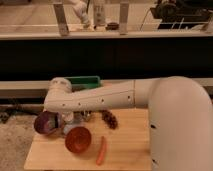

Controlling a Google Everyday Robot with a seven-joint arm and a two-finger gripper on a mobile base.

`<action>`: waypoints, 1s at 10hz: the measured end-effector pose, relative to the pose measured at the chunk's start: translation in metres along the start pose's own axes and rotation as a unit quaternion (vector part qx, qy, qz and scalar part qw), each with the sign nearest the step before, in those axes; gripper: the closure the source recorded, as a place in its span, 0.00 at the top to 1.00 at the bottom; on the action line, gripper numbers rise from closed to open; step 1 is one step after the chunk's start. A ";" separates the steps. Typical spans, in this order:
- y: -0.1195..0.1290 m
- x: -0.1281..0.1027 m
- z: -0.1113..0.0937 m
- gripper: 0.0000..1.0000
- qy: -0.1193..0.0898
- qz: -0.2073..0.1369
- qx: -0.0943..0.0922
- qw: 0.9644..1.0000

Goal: Place brush in paper cup

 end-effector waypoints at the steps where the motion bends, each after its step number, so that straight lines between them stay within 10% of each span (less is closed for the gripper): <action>1: -0.001 0.002 0.002 0.02 -0.003 -0.001 0.005 1.000; 7: -0.014 0.016 0.018 0.04 -0.005 -0.008 0.005 1.000; 10: -0.016 0.017 0.022 0.32 -0.001 -0.013 -0.001 1.000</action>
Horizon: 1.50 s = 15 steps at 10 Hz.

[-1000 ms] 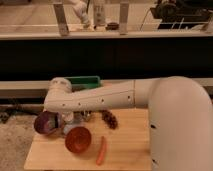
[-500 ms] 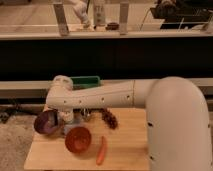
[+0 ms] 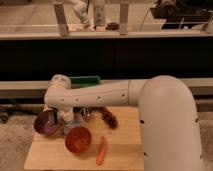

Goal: Place brush in paper cup

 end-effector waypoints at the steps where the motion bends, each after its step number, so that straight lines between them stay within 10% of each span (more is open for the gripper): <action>1: 0.000 -0.001 -0.001 0.41 0.003 -0.002 -0.001 1.000; 5: -0.001 -0.007 -0.008 0.79 0.018 -0.010 -0.003 1.000; 11: -0.008 -0.007 -0.010 0.80 0.020 -0.005 -0.020 1.000; 15: 0.005 0.007 -0.012 0.80 -0.034 0.025 -0.033 0.999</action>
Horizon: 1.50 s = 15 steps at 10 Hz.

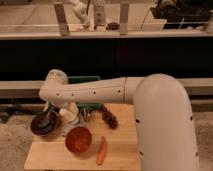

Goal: Place brush in paper cup

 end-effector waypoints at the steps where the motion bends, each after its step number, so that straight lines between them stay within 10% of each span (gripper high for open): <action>1: 0.006 0.002 -0.002 0.80 -0.010 0.004 0.002 1.000; 15: 0.040 0.001 -0.021 0.80 -0.025 0.029 0.015 0.999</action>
